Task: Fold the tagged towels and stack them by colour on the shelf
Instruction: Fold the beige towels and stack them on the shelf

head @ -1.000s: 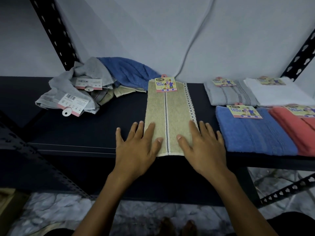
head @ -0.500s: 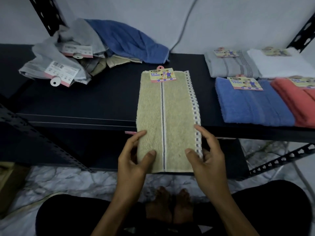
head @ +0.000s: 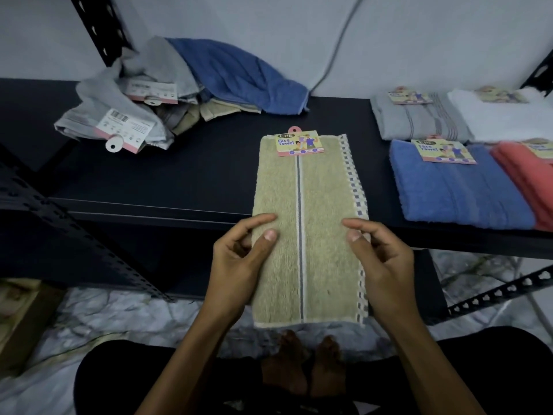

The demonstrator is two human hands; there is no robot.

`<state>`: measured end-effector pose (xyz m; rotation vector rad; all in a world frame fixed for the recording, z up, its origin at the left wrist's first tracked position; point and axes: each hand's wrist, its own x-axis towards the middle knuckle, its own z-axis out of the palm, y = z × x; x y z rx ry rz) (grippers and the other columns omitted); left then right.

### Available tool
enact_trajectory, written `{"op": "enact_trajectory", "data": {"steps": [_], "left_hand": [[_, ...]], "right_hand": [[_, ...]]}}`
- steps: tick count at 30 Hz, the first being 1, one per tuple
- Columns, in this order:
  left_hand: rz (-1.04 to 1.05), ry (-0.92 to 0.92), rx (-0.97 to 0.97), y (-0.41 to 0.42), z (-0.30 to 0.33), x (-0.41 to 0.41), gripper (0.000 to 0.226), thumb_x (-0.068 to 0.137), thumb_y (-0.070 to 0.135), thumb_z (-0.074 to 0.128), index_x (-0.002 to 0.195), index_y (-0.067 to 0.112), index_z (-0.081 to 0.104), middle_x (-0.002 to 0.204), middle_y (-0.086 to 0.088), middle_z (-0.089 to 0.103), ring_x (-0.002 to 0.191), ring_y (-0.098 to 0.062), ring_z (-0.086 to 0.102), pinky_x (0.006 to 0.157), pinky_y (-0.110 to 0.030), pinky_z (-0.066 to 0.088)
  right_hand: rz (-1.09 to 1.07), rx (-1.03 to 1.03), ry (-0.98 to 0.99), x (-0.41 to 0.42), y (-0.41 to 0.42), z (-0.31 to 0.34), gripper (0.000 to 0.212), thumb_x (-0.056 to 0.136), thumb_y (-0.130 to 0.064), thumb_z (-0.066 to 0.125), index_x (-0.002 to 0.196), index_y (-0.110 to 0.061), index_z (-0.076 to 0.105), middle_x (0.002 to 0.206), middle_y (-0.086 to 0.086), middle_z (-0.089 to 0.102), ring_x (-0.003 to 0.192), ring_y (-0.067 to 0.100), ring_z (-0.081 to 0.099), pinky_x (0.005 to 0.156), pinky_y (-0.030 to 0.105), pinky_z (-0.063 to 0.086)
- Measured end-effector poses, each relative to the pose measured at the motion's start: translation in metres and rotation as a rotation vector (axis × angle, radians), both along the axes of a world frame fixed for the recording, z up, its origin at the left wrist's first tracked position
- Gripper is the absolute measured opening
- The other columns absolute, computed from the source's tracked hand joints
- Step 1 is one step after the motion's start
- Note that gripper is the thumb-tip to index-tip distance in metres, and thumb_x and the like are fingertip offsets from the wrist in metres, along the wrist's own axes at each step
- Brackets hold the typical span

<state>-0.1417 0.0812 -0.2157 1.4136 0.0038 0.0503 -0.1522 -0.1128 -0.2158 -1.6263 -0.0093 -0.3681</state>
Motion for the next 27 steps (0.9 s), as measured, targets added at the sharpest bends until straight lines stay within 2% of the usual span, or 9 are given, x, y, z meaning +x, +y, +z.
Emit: {"op": "enact_trajectory", "data": {"steps": [4,6,9,12,15,18,20,23,27], "left_hand": [[-0.031,-0.005,0.042,0.001,-0.005,0.003,0.031,0.089,0.005,0.065,0.113,0.022,0.071,0.11,-0.001,0.072,0.108,-0.011,0.065,0.089,-0.028,0.054],[-0.054,0.012,0.011,0.001,-0.004,0.004,0.033,0.09,-0.003,0.062,0.115,0.017,0.069,0.113,0.005,0.072,0.109,-0.01,0.066,0.084,-0.022,0.054],[-0.082,0.043,-0.029,0.002,-0.003,0.003,0.032,0.091,-0.003,0.058,0.116,0.015,0.068,0.097,0.005,0.074,0.094,-0.01,0.07,0.075,-0.019,0.054],[-0.086,0.044,-0.008,0.003,-0.005,0.003,0.029,0.092,0.004,0.058,0.113,0.02,0.07,0.074,0.005,0.066,0.077,-0.006,0.064,0.07,-0.017,0.051],[-0.065,0.024,-0.001,0.004,-0.003,0.003,0.026,0.091,0.005,0.06,0.11,0.018,0.072,0.088,0.006,0.073,0.088,-0.005,0.067,0.075,-0.015,0.051],[-0.066,-0.004,0.016,0.005,0.002,0.004,0.027,0.09,0.001,0.061,0.112,0.013,0.07,0.084,0.011,0.073,0.089,-0.005,0.068,0.078,-0.017,0.052],[-0.066,-0.017,0.011,0.005,0.006,0.005,0.027,0.09,0.0,0.059,0.113,0.011,0.068,0.073,0.013,0.07,0.081,-0.002,0.067,0.075,-0.015,0.052],[-0.045,-0.01,-0.004,0.005,0.01,0.008,0.022,0.09,0.001,0.061,0.109,0.008,0.07,0.066,0.013,0.067,0.072,0.0,0.065,0.07,-0.013,0.05],[-0.03,0.013,0.012,0.005,0.01,0.011,0.021,0.087,0.002,0.067,0.103,0.013,0.074,0.07,0.009,0.066,0.075,-0.008,0.061,0.072,-0.018,0.051]], "right_hand": [[0.009,0.012,0.029,0.0,-0.005,-0.005,0.037,0.092,0.003,0.06,0.117,-0.023,0.067,0.054,-0.013,0.031,0.047,0.004,0.023,0.045,0.014,0.025],[0.02,-0.001,0.053,0.0,-0.007,-0.005,0.04,0.091,0.005,0.059,0.119,-0.023,0.066,0.052,-0.015,0.028,0.046,0.005,0.021,0.043,0.015,0.024],[0.05,0.007,0.095,-0.001,-0.01,-0.005,0.036,0.092,0.001,0.06,0.111,-0.027,0.071,0.052,-0.005,0.029,0.051,0.023,0.021,0.047,0.02,0.026],[0.054,0.009,0.089,-0.001,-0.011,-0.004,0.031,0.092,-0.005,0.061,0.104,-0.03,0.074,0.056,0.003,0.039,0.058,0.022,0.032,0.055,0.018,0.034],[0.075,-0.006,0.082,0.0,-0.011,-0.002,0.034,0.093,-0.007,0.062,0.105,-0.036,0.074,0.076,0.032,0.05,0.064,0.021,0.039,0.061,0.022,0.037],[0.107,0.021,0.085,0.001,-0.013,-0.003,0.045,0.092,0.0,0.062,0.118,-0.037,0.068,0.083,0.039,0.047,0.058,0.031,0.032,0.065,0.031,0.035],[0.121,0.027,0.083,0.001,-0.015,-0.002,0.047,0.091,0.001,0.061,0.122,-0.035,0.066,0.072,0.03,0.048,0.057,0.041,0.03,0.064,0.034,0.035],[0.098,0.035,0.064,0.0,-0.016,0.006,0.035,0.092,-0.004,0.061,0.113,-0.03,0.07,0.055,-0.004,0.037,0.056,0.024,0.029,0.059,0.024,0.036],[0.063,0.055,0.063,0.003,-0.013,0.018,0.026,0.094,-0.005,0.059,0.105,-0.024,0.072,0.073,-0.012,0.067,0.071,0.004,0.056,0.071,0.01,0.046]]}}
